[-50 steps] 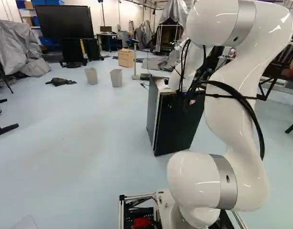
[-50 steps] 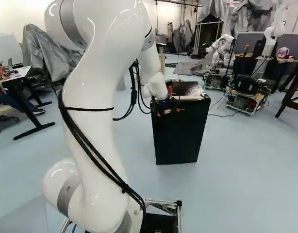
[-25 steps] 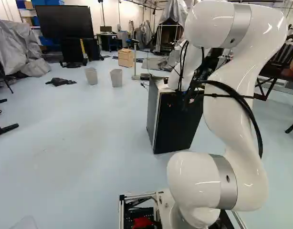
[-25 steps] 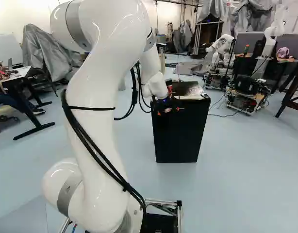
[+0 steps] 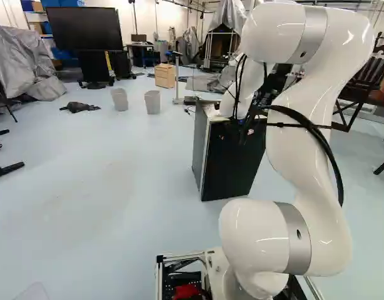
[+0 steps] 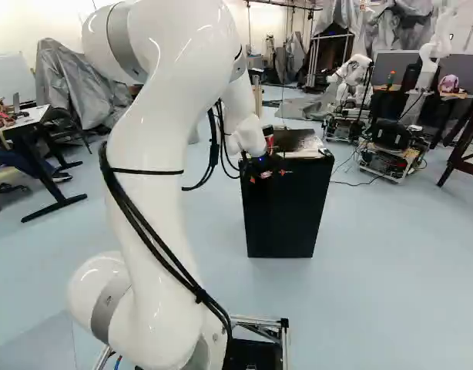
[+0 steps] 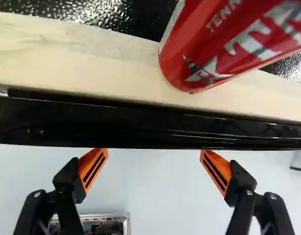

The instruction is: Grab a drink from the fridge

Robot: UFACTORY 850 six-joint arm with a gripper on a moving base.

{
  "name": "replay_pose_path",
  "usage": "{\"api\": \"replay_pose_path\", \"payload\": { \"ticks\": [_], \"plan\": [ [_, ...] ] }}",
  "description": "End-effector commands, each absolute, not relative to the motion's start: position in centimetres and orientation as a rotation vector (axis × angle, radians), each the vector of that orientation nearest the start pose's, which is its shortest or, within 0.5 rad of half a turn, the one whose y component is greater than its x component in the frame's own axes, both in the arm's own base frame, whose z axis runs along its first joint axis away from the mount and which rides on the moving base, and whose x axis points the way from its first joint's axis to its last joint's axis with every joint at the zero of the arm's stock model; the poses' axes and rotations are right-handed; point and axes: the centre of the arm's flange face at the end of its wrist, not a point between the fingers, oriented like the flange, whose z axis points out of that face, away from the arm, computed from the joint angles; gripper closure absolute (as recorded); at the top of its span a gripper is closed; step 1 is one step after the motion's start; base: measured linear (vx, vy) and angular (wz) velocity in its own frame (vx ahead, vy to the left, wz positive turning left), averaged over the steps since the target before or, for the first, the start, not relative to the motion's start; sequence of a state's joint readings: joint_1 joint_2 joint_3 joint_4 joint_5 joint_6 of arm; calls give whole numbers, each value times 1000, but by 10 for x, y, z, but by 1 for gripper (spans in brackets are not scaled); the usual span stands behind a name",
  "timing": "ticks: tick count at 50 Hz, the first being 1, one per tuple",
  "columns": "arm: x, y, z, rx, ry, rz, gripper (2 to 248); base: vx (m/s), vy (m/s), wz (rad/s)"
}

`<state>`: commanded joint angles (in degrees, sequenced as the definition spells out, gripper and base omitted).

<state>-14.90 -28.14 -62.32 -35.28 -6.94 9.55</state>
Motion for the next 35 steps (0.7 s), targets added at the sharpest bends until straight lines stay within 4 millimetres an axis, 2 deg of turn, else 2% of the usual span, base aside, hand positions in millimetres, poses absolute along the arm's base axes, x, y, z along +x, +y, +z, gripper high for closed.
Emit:
{"api": "replay_pose_path", "payload": {
  "ticks": [21, 35],
  "plan": [
    [532, -158, 363, -3286, -251, -704, 3, 0, 0, 0],
    [511, -156, 366, -3261, -241, -752, 3, 0, 0, 0]
  ]
}}
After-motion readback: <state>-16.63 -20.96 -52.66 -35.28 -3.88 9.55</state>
